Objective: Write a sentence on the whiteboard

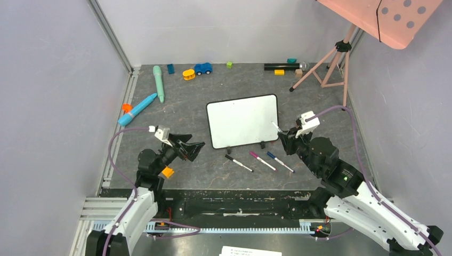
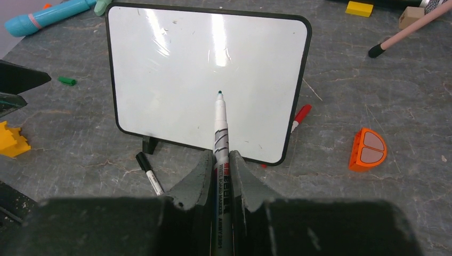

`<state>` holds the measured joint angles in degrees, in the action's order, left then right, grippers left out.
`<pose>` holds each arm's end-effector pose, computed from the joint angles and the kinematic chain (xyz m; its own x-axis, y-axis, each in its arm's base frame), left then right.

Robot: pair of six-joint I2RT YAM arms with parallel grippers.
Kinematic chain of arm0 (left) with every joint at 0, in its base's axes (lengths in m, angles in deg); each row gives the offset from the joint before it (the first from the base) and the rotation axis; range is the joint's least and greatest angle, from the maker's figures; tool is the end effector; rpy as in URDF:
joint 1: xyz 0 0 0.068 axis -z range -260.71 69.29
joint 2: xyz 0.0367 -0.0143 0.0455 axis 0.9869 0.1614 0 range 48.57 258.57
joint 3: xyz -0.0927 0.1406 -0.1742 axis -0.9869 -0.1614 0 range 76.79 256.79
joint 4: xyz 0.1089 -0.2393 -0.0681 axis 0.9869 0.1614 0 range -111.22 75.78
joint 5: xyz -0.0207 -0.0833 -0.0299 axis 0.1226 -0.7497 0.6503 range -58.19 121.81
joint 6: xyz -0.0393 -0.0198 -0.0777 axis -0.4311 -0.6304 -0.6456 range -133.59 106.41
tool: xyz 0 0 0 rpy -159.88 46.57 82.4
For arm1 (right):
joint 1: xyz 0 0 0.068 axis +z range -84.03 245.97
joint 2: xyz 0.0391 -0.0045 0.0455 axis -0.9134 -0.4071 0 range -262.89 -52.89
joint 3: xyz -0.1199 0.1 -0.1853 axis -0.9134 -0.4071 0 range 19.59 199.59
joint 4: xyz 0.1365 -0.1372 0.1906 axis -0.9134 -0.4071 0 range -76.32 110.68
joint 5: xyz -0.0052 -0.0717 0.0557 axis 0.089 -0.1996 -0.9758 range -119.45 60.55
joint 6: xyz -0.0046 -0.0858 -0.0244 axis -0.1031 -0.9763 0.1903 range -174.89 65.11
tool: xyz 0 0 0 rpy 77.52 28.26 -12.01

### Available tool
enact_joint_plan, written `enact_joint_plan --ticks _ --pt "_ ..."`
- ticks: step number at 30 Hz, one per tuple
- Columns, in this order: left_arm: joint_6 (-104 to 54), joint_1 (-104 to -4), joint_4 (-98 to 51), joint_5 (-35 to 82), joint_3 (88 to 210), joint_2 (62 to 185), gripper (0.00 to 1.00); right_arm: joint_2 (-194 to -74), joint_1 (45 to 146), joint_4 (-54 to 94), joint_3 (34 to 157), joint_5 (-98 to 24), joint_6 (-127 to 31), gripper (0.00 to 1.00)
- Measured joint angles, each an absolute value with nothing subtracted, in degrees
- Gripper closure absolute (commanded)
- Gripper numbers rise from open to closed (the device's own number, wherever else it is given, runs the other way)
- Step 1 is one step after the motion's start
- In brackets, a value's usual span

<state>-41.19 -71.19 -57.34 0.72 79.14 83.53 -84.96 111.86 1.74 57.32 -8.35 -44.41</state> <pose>0.2095 -0.0767 0.1680 -0.2475 -0.3607 -0.8992 0.6041 0.6681 -0.4343 0.1710 0.1352 0.2877 -0.2346 0.0016 -0.9721 -0.3898 0.9159 0.0956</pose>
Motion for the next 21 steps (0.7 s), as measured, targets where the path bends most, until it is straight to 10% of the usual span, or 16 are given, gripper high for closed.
enact_joint_plan --ticks 21 --pt "-39.6 -70.8 -57.9 -4.6 82.7 94.2 0.0 -82.3 111.9 -0.5 53.7 -7.6 -43.1 1.0"
